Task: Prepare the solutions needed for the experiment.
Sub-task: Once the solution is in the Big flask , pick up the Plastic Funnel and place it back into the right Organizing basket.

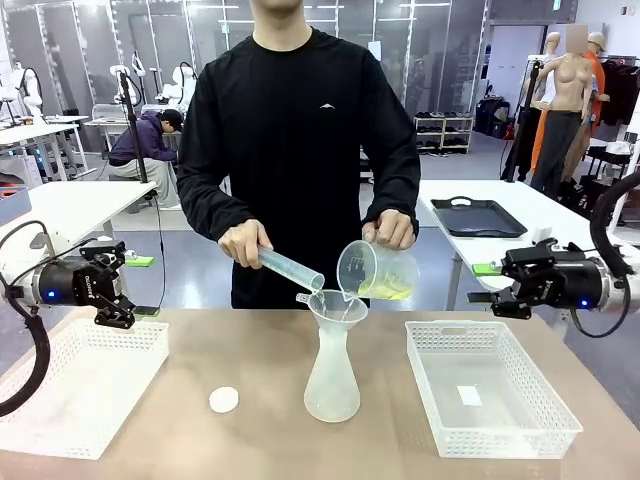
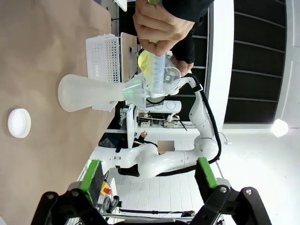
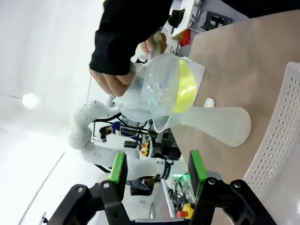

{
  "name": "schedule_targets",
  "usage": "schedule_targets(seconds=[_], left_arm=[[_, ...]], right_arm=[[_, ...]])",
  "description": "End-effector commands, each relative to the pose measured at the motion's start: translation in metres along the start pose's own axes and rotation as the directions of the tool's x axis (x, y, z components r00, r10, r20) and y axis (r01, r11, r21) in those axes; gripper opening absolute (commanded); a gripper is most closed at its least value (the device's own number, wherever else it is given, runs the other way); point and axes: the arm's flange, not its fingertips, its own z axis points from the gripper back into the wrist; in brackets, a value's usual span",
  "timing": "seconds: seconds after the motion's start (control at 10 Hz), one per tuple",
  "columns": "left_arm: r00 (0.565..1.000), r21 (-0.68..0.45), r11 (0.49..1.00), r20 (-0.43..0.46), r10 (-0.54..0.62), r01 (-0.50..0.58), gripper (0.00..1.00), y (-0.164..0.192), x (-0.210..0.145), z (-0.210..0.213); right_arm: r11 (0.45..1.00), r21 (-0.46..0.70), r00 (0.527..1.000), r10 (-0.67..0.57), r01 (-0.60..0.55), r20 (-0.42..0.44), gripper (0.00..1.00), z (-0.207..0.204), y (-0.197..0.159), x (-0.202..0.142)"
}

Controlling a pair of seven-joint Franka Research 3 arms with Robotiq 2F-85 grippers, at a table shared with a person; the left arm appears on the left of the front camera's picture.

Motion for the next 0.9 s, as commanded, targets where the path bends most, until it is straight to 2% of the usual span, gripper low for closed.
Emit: schedule_targets(seconds=[0.0,0.8], left_arm=[[1.0,-0.004,1.0,0.002,-0.001,0.001,1.0,-0.0015,0.0002,0.0],[1.0,-0.004,1.0,0.002,-0.001,0.001,1.0,-0.0015,0.0002,0.0]], right_arm=[[0.998,0.0,0.997,-0.065,0.065,0.036,0.67,-0.0067,0.0005,-0.003],[0.999,0.001,0.999,-0.043,0.043,0.017,0.67,-0.0024,-0.0083,-0.0071]])
